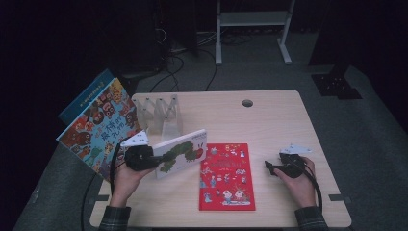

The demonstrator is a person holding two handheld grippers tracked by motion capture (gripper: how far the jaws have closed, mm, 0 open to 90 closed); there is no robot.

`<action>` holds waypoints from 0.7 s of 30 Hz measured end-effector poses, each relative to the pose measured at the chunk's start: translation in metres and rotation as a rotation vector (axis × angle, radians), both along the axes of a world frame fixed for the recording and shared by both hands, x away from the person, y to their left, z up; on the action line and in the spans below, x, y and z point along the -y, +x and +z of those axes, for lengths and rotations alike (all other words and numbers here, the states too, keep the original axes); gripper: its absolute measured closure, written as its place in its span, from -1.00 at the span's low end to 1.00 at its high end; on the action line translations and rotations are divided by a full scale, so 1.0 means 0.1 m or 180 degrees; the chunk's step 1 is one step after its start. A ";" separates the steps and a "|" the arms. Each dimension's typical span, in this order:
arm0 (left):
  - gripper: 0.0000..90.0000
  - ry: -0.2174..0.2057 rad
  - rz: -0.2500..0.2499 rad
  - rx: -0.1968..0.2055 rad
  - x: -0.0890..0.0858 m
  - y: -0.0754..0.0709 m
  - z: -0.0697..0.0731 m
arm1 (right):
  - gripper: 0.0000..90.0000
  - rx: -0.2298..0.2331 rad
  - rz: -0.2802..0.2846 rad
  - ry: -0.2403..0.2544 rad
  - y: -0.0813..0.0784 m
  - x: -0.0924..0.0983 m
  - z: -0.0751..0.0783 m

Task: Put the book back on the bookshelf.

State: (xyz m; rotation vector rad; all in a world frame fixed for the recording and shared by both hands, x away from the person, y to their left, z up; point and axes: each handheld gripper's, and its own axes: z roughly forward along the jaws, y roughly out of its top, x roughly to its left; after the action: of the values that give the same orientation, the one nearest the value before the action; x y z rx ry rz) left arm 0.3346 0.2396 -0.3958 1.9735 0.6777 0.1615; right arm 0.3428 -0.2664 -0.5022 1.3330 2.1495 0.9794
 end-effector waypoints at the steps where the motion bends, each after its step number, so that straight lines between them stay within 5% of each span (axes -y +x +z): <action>1: 0.67 0.0004 0.0022 0.0006 -0.04 -0.01 0.00 | -0.44 -0.0004 -0.0004 0.0000 0.00 0.00 0.00; 15: 0.67 -0.0082 0.0525 0.0022 -0.72 -0.18 0.03 | -0.46 -0.0009 -0.0026 -0.0002 0.01 -0.01 0.00; 21: 0.67 -0.0099 0.0755 0.0119 -0.81 -0.13 0.06 | -0.46 -0.0011 -0.0033 -0.0002 0.01 -0.01 0.00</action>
State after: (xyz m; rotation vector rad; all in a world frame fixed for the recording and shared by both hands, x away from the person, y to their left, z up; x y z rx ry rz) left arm 0.3214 0.3209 -0.3897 1.8521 0.8838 0.3291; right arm 0.3439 -0.2654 -0.5023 1.3453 2.1430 0.9730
